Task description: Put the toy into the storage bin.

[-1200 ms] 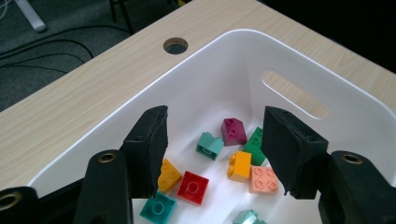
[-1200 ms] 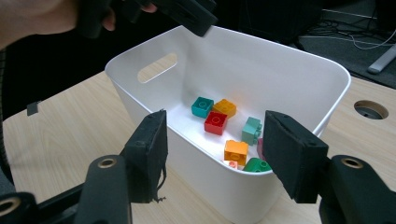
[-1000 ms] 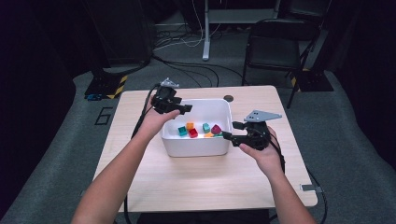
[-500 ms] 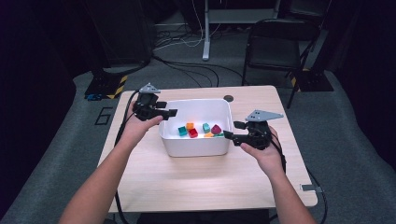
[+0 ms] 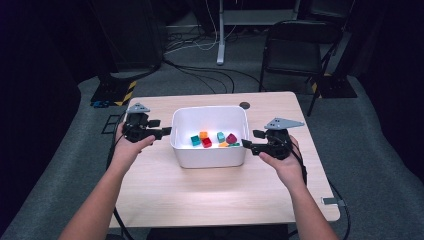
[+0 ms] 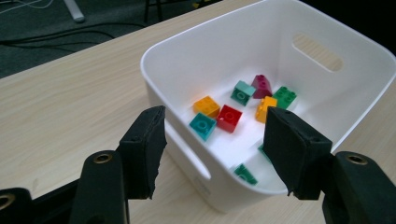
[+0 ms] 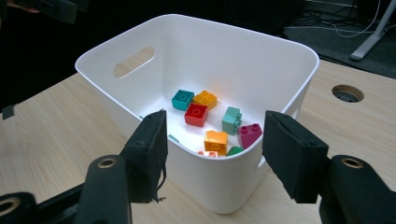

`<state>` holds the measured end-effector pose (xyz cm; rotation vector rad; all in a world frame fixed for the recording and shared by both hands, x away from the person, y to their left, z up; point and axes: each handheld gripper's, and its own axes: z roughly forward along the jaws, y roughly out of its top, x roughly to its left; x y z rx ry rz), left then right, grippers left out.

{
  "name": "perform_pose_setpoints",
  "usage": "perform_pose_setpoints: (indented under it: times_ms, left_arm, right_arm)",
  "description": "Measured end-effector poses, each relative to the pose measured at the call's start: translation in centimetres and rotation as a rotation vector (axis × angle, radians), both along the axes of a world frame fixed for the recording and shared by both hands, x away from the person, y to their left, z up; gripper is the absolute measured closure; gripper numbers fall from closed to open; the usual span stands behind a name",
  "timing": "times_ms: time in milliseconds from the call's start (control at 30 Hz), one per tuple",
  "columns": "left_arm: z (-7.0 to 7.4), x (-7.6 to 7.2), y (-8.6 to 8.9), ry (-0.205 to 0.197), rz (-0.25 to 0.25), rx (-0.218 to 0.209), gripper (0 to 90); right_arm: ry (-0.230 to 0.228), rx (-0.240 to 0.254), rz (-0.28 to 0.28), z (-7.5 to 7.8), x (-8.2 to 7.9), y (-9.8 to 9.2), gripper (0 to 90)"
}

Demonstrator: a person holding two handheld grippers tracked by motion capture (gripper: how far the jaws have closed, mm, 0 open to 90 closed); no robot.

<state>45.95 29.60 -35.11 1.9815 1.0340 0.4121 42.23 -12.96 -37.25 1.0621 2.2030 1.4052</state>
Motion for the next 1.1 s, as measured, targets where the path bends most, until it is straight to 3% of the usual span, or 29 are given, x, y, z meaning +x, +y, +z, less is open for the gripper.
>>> perform_pose_setpoints:
  times_ms: [167,233,400,733,967,1100]
  left_arm:
    - [-1.3,-0.8,1.7,0.002,0.02,-0.02,38.8]
    - [-1.8,-1.0,2.0,0.001,0.03,-0.007,38.7]
    - [-4.2,-1.9,2.6,-0.008,0.063,-0.009,38.7]
    - [-8.2,-1.8,3.3,0.009,0.126,-0.002,38.7]
    - [-11.2,-1.4,4.2,0.04,0.194,0.009,38.7]
    - [-12.4,-1.1,4.5,0.059,0.216,0.026,36.3]
  right_arm:
    - [0.0,-0.002,-0.021,-0.1,0.2,-0.6,40.2]
    - [0.0,-0.004,-0.031,-0.2,0.3,-0.8,40.2]
    - [0.01,-0.003,-0.046,-0.6,0.7,-1.2,40.2]
    - [0.038,-0.006,-0.093,-1.7,1.5,-2.3,40.3]
    - [0.057,-0.04,-0.147,-3.4,2.5,-3.3,40.3]
    - [0.096,-0.079,-0.195,-5.6,3.5,-4.0,39.8]
